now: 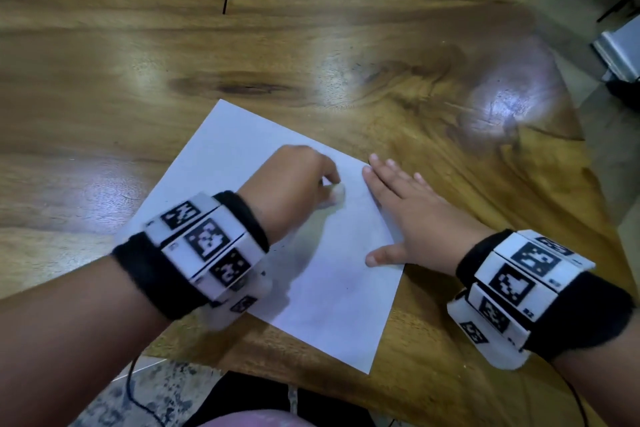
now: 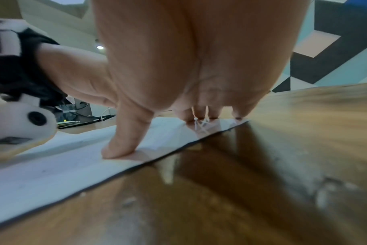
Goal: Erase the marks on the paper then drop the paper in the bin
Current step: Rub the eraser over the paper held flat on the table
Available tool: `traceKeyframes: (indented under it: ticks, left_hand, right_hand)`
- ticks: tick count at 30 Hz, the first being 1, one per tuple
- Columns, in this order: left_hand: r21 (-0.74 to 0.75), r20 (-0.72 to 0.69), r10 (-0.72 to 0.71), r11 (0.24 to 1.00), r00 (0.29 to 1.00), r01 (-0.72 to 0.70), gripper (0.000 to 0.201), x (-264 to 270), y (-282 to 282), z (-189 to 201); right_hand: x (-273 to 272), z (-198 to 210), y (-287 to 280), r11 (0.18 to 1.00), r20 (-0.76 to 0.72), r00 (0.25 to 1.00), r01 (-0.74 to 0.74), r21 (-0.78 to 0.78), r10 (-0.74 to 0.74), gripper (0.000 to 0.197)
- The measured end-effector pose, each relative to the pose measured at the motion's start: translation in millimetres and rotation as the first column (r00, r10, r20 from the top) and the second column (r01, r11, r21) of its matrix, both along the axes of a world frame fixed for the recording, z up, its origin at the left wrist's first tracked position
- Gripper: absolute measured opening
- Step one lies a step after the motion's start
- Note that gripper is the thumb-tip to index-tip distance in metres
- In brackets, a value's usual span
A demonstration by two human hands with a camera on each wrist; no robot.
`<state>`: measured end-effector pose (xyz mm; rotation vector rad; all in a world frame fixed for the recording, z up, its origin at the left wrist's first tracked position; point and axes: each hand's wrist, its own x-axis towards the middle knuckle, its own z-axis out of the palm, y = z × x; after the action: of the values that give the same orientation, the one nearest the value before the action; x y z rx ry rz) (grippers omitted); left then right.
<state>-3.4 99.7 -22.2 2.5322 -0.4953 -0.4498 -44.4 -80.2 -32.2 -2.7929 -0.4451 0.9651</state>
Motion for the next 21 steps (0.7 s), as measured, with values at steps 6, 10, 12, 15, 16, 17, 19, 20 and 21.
traceKeyframes:
  ticks: [6,10,12,15,16,17,19,20,21]
  left_hand:
    - [-0.018,0.069,0.107,0.994,0.992,-0.106,0.019,27,-6,3]
    - [0.032,0.033,0.085,0.996,0.996,-0.086,0.017,21,-4,4]
    - [0.04,0.021,0.083,0.996,0.996,-0.084,0.017,17,-5,5]
    - [0.053,-0.025,0.026,0.998,0.999,-0.024,0.015,5,-6,3]
    - [0.064,-0.05,-0.017,0.998,0.999,0.021,0.013,-1,-6,2]
    - [0.077,-0.071,-0.057,0.995,0.996,0.063,0.011,-6,-6,1]
    - [0.086,-0.075,-0.073,0.993,0.995,0.079,0.012,-5,-4,1]
    - [0.084,-0.051,-0.047,0.995,0.998,0.051,0.012,-1,-3,1]
    - [0.077,-0.019,-0.009,0.997,1.0,0.01,0.012,7,-2,1]
  right_hand:
    - [1,-3,3,0.999,0.026,0.999,-0.04,0.029,0.039,0.118]
    - [2,-4,5,0.995,-0.005,0.999,-0.046,0.083,0.047,0.113]
    - [2,-4,5,0.995,-0.005,0.999,-0.051,0.087,0.051,0.113]
    - [2,-6,5,0.995,-0.001,0.998,-0.057,0.082,0.057,0.114]
    - [2,-6,5,0.995,0.0,0.998,-0.058,0.082,0.058,0.114]
    - [2,-6,5,0.995,0.002,0.998,-0.057,0.084,0.057,0.115]
    - [1,-7,4,0.994,0.005,0.998,-0.057,0.091,0.056,0.115]
    - [1,-7,4,0.994,0.007,0.998,-0.056,0.092,0.055,0.115]
    - [1,-7,5,0.994,0.011,0.999,-0.054,0.091,0.053,0.115]
